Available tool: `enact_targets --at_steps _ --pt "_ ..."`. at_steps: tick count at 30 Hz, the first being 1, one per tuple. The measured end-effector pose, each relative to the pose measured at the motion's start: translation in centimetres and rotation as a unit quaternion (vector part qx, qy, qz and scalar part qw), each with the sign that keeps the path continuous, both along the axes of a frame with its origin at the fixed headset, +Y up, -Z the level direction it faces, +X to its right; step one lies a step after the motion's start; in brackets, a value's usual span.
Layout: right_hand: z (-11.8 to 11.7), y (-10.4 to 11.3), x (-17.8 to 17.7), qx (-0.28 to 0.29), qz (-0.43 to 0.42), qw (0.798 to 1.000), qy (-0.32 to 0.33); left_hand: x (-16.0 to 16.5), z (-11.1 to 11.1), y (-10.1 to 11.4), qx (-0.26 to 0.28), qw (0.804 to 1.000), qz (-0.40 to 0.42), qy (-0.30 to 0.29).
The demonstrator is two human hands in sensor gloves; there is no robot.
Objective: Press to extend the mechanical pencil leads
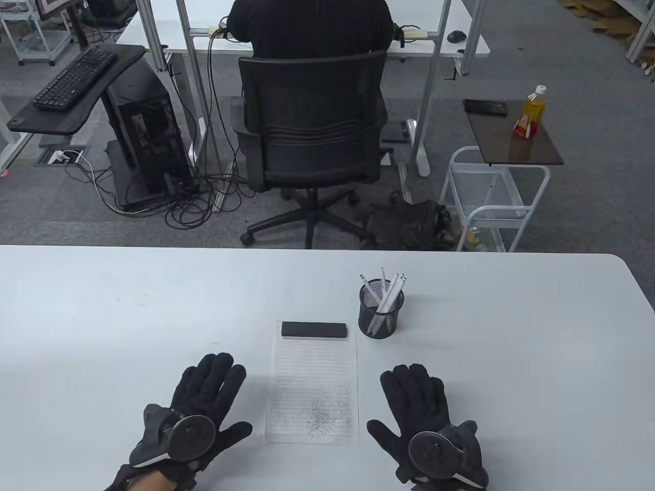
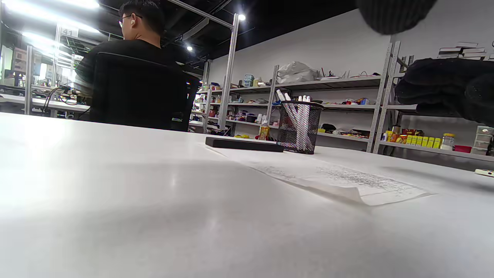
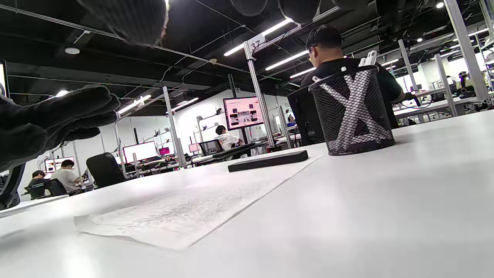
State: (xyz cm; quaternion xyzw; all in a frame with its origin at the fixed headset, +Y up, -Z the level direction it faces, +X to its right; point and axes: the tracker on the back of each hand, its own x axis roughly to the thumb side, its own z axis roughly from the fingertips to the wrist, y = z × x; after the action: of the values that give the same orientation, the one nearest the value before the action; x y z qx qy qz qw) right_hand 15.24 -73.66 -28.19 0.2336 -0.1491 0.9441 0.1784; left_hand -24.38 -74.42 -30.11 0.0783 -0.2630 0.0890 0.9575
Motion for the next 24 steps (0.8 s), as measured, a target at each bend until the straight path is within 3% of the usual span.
enact_targets --at_steps 18,21,24 --pt "-0.7 0.5 1.2 -0.005 -0.044 0.998 -0.04 0.1 0.0 0.2 0.007 1.0 -0.01 0.003" --pt "-1.6 1.3 1.7 -0.005 -0.06 0.996 -0.069 0.1 0.0 0.2 0.008 1.0 -0.01 0.006" --pt "-4.0 2.9 2.2 -0.023 -0.1 0.99 -0.099 0.1 0.1 0.2 0.008 1.0 -0.013 0.006"
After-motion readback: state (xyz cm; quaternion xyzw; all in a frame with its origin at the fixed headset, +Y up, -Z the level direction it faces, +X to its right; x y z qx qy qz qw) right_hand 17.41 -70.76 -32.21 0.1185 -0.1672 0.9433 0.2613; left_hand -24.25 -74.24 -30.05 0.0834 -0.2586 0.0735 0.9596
